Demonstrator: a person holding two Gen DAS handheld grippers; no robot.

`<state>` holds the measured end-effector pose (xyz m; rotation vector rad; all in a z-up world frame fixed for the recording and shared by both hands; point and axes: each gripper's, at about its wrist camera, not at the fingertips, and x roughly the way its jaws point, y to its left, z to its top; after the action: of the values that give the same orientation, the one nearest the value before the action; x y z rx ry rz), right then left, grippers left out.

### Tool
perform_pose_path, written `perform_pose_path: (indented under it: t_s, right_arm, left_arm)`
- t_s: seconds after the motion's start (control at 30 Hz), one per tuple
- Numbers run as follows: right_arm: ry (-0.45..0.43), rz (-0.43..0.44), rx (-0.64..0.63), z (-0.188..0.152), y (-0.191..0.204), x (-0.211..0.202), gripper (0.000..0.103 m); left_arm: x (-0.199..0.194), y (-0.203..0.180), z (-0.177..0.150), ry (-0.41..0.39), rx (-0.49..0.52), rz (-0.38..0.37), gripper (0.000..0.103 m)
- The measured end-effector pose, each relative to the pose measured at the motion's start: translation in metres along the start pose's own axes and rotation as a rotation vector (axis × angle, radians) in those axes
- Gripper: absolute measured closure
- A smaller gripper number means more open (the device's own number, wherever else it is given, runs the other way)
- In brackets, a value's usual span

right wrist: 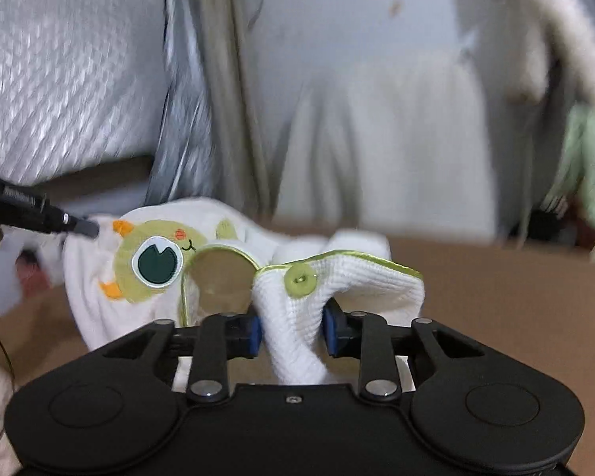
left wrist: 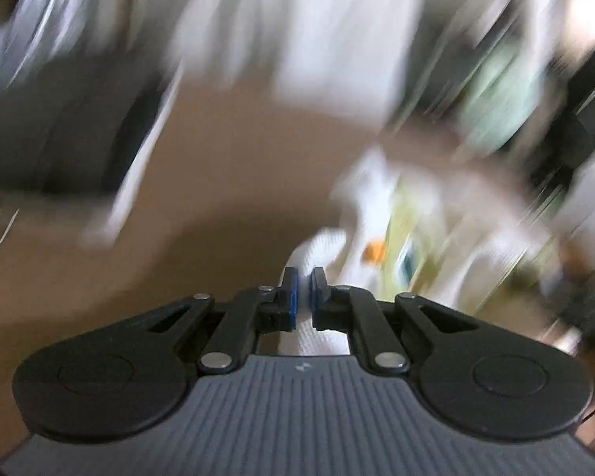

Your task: Fold clothes

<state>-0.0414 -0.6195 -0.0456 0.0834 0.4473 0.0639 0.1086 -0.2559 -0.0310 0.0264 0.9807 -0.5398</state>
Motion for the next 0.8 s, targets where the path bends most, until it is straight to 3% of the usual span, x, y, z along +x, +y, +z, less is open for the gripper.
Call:
perform_pose_path:
  t_s: [0.03,0.1,0.17,0.2,0.27,0.3,0.33,0.37,0.43,0.47,0.6,0.7,0.8]
  right_arm:
    - [0.083,0.004,-0.018,-0.017,0.011,0.017,0.069]
    - [0.275,0.046,-0.031,-0.052,0.028,0.048,0.079]
    - [0.429,0.068,-0.088,-0.083,0.048,0.068,0.079]
    - [0.464,0.08,-0.163,-0.088,0.059,0.068,0.079]
    - [0.527,0.129,-0.262,-0.081,0.071,0.063,0.073]
    - [0.557,0.164,-0.241,-0.069,0.066,0.062,0.071]
    - [0.587,0.199,-0.22,-0.056,0.061,0.061,0.07]
    - [0.609,0.236,-0.19,-0.044,0.055,0.06,0.067]
    - [0.599,0.28,-0.086,-0.022,0.032,0.055,0.055]
    - [0.582,0.28,-0.034,-0.012,0.021,0.053,0.046]
    - [0.462,0.177,0.171,0.003,-0.025,0.05,0.044]
    - [0.462,0.061,0.275,-0.01,-0.062,0.066,0.044]
    - [0.485,-0.029,0.31,-0.024,-0.08,0.066,0.044]
  left_arm:
    - [0.012,0.008,-0.01,0.055,0.0,0.043,0.097]
    - [0.032,0.022,-0.026,0.139,-0.003,0.11,0.097]
    - [0.018,0.035,-0.018,0.067,-0.028,0.058,0.096]
    - [0.006,0.042,-0.009,0.013,-0.028,0.031,0.095]
    - [0.003,0.031,0.018,-0.065,0.001,-0.007,0.077]
    - [0.006,0.022,0.034,-0.096,0.022,-0.025,0.07]
    - [0.014,0.011,0.051,-0.121,0.045,-0.046,0.055]
    - [0.035,-0.003,0.071,-0.122,0.071,-0.078,0.046]
    - [0.068,-0.022,0.091,-0.083,0.107,-0.116,0.044]
    - [0.09,-0.033,0.098,-0.06,0.131,-0.085,0.044]
    - [0.164,-0.063,0.121,-0.022,0.158,-0.001,0.048]
    - [0.181,-0.079,0.136,-0.05,0.163,-0.136,0.046]
    - [0.204,-0.099,0.138,-0.014,0.218,-0.182,0.042]
